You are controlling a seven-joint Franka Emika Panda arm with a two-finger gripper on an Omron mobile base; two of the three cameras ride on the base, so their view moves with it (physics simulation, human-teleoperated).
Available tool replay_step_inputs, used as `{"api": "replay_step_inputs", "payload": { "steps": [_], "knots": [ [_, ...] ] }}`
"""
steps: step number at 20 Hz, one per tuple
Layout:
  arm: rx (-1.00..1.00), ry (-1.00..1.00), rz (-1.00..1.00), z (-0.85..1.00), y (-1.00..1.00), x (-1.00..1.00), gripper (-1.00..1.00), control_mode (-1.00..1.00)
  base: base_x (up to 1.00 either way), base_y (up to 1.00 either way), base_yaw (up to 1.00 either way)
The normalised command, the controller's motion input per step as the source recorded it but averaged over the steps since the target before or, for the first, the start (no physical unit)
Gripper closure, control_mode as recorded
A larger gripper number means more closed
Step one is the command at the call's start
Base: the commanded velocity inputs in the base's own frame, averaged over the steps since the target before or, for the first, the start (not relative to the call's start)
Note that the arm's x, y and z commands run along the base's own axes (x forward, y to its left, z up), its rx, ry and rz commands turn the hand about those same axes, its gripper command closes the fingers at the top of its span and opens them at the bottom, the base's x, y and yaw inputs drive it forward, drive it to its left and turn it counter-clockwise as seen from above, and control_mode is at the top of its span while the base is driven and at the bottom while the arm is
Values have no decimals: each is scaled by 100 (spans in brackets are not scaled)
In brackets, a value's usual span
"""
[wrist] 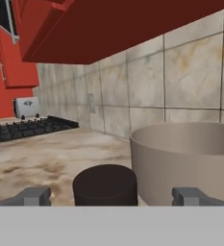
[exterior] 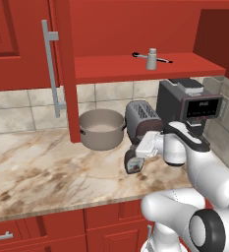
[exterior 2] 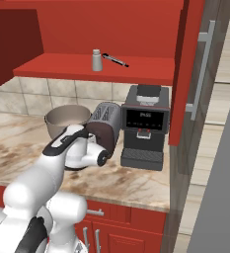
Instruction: Pick the shaker and syrup bottle from the counter and place them in the cabinet.
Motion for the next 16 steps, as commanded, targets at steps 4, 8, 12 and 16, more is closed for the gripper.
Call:
{"api": "replay_step_inputs", "payload": {
  "steps": [4,8,12,16],
  "knots": [
    [0,6,0,-13,0,2,-100,-100,0,0,0],
    [0,5,0,-5,0,0,100,-100,0,0,0],
    [0,0,0,0,0,0,100,-100,0,0,0],
    [0,0,0,0,0,0,100,-100,0,0,0]
  ]
}}
